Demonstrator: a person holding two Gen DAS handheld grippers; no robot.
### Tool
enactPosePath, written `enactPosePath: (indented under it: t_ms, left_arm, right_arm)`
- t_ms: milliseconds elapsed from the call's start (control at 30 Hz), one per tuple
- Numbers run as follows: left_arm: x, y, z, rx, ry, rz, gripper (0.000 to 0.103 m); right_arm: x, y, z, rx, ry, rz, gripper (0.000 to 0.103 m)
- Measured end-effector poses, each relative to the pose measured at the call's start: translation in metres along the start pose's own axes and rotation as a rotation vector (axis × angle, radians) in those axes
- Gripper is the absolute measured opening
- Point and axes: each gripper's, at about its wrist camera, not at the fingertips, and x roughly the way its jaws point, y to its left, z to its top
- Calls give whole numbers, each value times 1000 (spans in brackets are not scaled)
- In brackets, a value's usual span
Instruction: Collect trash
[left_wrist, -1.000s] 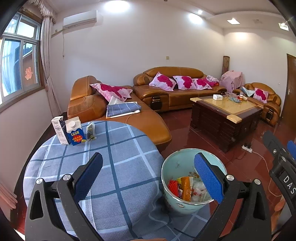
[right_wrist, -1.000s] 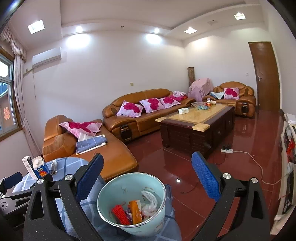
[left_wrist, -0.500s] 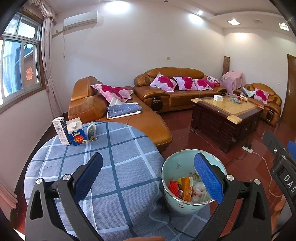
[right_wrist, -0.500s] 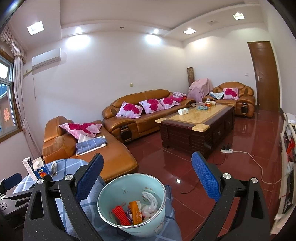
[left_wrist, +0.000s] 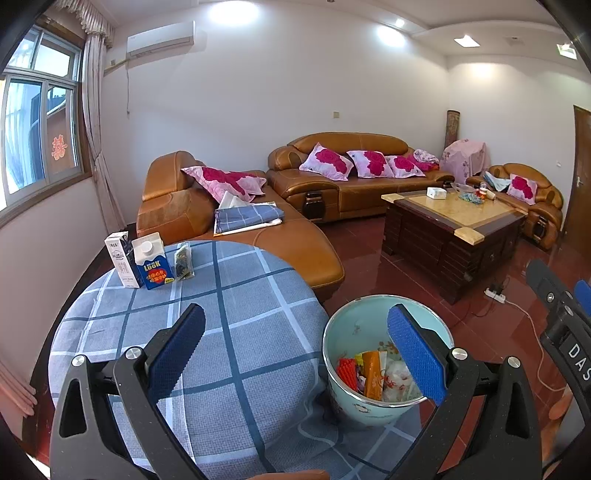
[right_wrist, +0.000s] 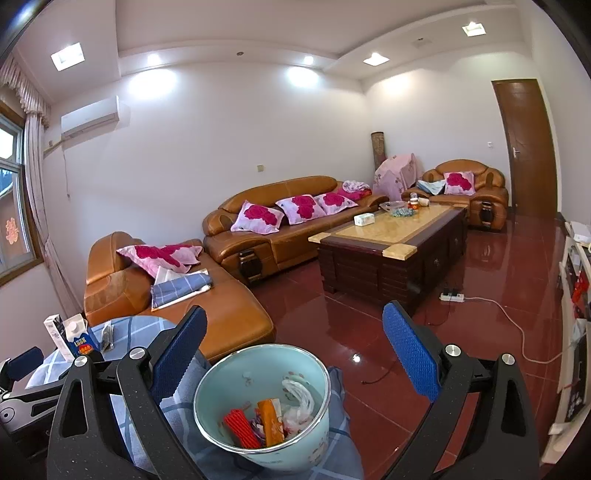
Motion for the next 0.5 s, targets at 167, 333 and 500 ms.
enactPosePath:
  t_ms: [167, 333, 500]
  left_arm:
    - [0, 1, 0, 0, -1, 2, 97]
    - [-3, 2, 1, 1, -17, 6, 97]
    - [-2, -1, 1, 16, -31, 35, 97]
  right_arm:
    - [0, 0, 0, 1, 0, 1, 94]
    - [0, -1, 1, 6, -5, -5, 94]
    - [0, -3, 0, 8, -4, -6, 94]
